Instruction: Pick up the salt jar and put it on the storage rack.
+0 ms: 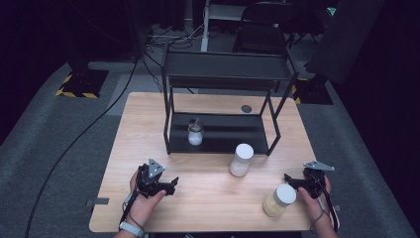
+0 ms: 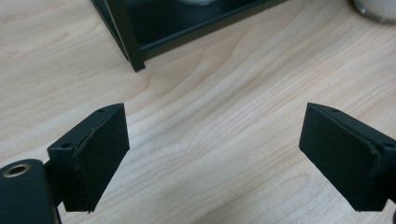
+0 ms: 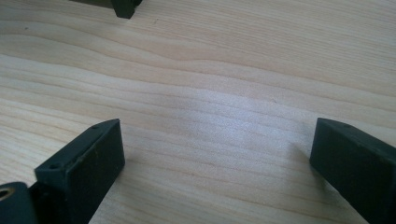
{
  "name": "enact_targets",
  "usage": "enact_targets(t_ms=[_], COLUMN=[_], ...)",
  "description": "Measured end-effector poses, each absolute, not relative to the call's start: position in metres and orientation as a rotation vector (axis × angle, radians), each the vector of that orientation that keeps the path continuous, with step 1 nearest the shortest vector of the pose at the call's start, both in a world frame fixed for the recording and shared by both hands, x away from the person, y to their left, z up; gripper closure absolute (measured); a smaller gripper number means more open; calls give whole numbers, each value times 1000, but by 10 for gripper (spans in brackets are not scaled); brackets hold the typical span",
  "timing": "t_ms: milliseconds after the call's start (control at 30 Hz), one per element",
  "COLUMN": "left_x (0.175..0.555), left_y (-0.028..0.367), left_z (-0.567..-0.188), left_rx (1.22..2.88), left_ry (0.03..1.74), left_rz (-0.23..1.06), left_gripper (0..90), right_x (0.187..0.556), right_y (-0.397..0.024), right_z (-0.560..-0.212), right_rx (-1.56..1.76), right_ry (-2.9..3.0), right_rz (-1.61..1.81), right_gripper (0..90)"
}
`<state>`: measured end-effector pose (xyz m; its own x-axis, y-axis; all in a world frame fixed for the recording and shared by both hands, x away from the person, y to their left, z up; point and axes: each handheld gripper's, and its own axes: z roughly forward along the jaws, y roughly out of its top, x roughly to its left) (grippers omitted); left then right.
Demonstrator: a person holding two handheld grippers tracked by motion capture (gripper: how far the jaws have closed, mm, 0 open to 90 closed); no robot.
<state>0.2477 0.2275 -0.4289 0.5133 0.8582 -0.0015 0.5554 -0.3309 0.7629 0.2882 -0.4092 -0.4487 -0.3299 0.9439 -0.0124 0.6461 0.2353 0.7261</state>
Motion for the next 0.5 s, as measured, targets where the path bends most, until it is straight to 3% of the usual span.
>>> enact_targets(t_ms=[500], left_x=[249], left_y=[224], left_z=[-441], left_rx=[2052], left_ry=[1211], left_rz=[494], left_gripper=[83], right_x=[288], right_y=[-409], right_z=[-449], right_rx=[1454], right_ry=[2062], right_rz=[875], right_gripper=[25])
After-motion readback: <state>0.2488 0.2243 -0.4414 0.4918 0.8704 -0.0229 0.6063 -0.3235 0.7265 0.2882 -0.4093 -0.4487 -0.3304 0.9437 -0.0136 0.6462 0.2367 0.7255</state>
